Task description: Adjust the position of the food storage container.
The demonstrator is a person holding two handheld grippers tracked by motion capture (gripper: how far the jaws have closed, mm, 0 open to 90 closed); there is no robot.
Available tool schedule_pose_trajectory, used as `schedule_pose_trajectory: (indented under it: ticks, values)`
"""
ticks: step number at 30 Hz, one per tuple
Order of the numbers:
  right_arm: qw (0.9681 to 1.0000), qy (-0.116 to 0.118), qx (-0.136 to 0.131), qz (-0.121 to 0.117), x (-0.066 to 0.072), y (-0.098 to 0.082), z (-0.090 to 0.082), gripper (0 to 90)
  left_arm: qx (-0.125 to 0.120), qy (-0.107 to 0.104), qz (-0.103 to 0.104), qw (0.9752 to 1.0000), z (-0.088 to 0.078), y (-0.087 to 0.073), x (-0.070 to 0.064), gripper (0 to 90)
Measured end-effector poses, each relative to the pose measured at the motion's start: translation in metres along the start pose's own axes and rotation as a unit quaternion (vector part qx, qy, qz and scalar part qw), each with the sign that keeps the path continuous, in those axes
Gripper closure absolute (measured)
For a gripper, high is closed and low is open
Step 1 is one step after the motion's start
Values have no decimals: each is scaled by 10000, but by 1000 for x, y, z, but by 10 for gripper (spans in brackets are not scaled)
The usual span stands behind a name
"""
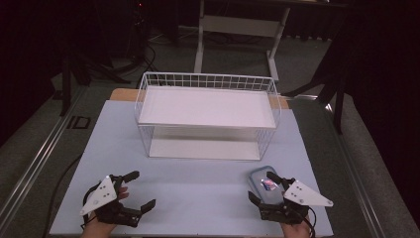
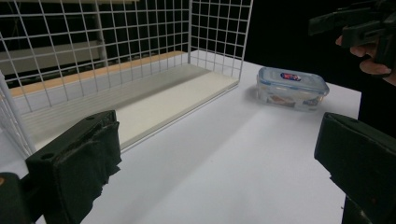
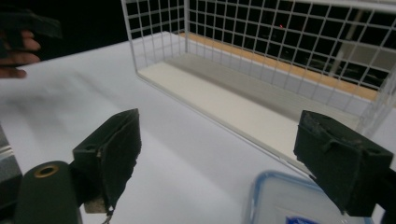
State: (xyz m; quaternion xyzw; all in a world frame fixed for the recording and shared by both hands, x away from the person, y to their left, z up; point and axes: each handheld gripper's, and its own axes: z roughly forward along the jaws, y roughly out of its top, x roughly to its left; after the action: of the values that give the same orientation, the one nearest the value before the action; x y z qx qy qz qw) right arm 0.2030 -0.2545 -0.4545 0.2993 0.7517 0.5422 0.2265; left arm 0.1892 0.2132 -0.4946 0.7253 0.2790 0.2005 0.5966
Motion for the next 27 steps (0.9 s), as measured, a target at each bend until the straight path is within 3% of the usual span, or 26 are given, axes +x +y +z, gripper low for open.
schedule_pose_trajectory:
  ticks: [8,9,11,14,16,18,19,21,22,23,24,27]
  values:
    - [9994,115,-302,147,1,19,-5,125,-57,59,-17,10000,-1,0,1,12]
    - [9994,21,-273,232,0,24,-6,124,-49,64,-9,10000,-1,0,1,12]
    - [9992,118,-267,255,-4,25,-7,126,-21,86,3,10000,-1,0,0,12]
    - [9998,71,-9,201,-12,24,-7,157,-53,71,18,10000,-2,0,-1,12]
    - [9996,-60,255,63,-20,20,-8,254,-65,55,13,10000,-2,1,-1,12]
    - [9993,-140,343,45,-24,17,-9,291,-71,62,12,10000,-2,1,-1,12]
    - [9989,-251,390,55,-32,11,-13,410,-82,63,5,9999,-2,1,-1,12]
    - [9987,-258,417,101,-36,8,-15,456,-66,73,24,9999,-3,1,-1,12]
    - [9980,-291,521,194,-44,1,-17,575,-68,72,38,9999,-3,1,-1,12]
    - [9980,-291,521,194,-44,1,-17,575,-74,66,36,9999,-3,1,-2,12]
    - [9968,-361,696,182,-50,-6,-18,711,-67,69,46,9999,-3,1,-2,12]
    - [9943,-428,962,168,-58,-17,-20,886,-65,80,63,9999,-2,1,-2,12]
